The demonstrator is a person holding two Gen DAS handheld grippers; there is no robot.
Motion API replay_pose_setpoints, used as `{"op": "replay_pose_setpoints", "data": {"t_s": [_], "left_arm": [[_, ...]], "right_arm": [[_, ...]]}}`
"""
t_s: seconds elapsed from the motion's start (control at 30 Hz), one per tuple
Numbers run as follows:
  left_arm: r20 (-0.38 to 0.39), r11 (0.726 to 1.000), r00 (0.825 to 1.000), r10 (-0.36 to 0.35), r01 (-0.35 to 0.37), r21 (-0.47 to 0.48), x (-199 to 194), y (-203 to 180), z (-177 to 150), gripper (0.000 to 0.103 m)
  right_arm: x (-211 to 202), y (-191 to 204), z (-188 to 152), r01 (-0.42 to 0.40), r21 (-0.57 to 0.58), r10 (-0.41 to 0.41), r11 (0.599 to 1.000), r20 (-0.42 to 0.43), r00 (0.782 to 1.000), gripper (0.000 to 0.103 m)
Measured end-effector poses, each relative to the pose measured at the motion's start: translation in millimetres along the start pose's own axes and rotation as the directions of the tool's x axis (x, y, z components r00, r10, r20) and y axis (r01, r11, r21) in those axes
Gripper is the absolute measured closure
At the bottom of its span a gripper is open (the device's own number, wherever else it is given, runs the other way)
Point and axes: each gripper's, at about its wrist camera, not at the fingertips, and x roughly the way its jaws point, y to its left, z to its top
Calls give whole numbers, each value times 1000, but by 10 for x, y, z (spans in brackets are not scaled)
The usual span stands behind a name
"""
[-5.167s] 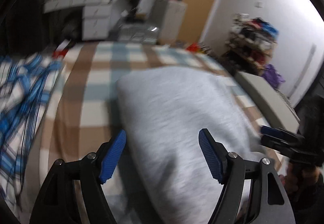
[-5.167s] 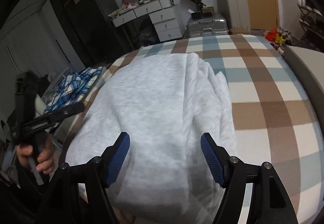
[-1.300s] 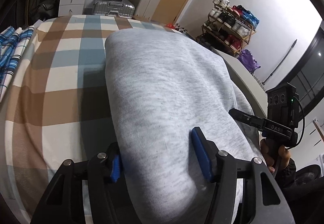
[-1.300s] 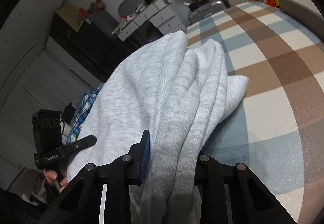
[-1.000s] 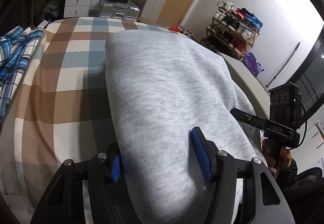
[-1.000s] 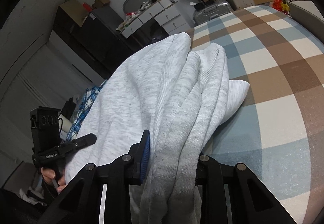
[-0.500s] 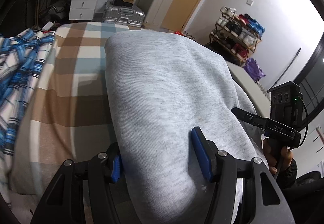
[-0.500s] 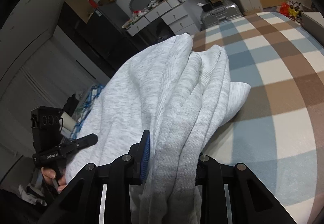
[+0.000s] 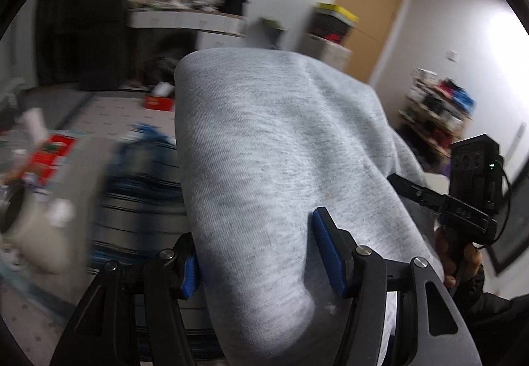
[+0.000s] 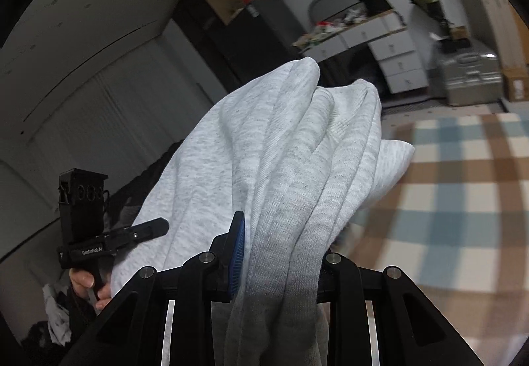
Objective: Fold large clothes
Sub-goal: 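Lower the folded hoodie onto the plaid shirt stack and open both tools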
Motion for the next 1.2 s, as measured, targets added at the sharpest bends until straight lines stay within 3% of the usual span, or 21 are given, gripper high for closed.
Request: {"op": "replay_pose_setpoints", "data": {"t_s": [0.13, 0.2, 0.27, 0.3, 0.4, 0.5, 0.67, 0.8, 0.87, 0.9, 0.93, 1.0, 1.07, 1.1, 1.2], "left_arm": [[-38, 990, 991, 126, -128, -55, 35, 566, 6, 44], [-126, 974, 971, 205, -216, -74, 322, 762, -124, 43], [-241, 954, 932, 270, -292, -61, 691, 870, -295, 42], [-251, 948, 925, 284, -310, -70, 799, 910, -379, 38], [-178, 959, 956, 232, -256, -123, 719, 941, -457, 39], [-175, 961, 955, 238, -259, -102, 771, 902, -469, 40], [-143, 973, 967, 209, -220, -67, 693, 959, -345, 48], [-147, 976, 967, 206, -213, -33, 652, 1068, -104, 51], [-156, 952, 940, 303, -306, 9, 752, 1143, -125, 52], [-165, 924, 910, 381, -380, 36, 845, 1172, -135, 52], [-191, 911, 892, 410, -410, 45, 939, 1173, -160, 51], [-183, 927, 910, 372, -373, 27, 933, 1135, -212, 52], [-148, 923, 912, 384, -382, 39, 831, 1048, -262, 52], [-130, 925, 916, 379, -377, 36, 757, 993, -303, 52], [-68, 946, 944, 323, -322, 21, 558, 808, -424, 52]], "right_arm": [[813, 45, -10, -20, 112, 32, 994, -107, 994, 75], [1188, -83, -210, 47, 163, -17, 986, -182, 983, 72], [1480, -300, -486, 127, 224, -60, 966, -283, 957, 70], [1497, -377, -565, 103, 260, -32, 960, -263, 964, 68], [1455, -424, -544, 64, 243, -1, 968, -253, 968, 66], [1469, -393, -509, 53, 228, 6, 972, -253, 967, 68], [1345, -198, -543, -57, 260, 96, 964, -140, 985, 75], [1332, -155, -552, -51, 271, 89, 961, -132, 987, 75], [1439, -179, -628, -1, 242, 45, 970, -176, 983, 75], [1478, -196, -649, 4, 237, 42, 972, -189, 981, 73], [1524, -225, -668, -5, 245, 58, 969, -209, 976, 66], [1496, -294, -651, -3, 252, 61, 968, -223, 973, 63], [1424, -326, -609, 13, 217, 40, 976, -238, 970, 41], [1359, -356, -588, 20, 194, 26, 981, -232, 972, 37], [1174, -470, -546, 24, 155, 8, 988, -203, 979, 37]]}}
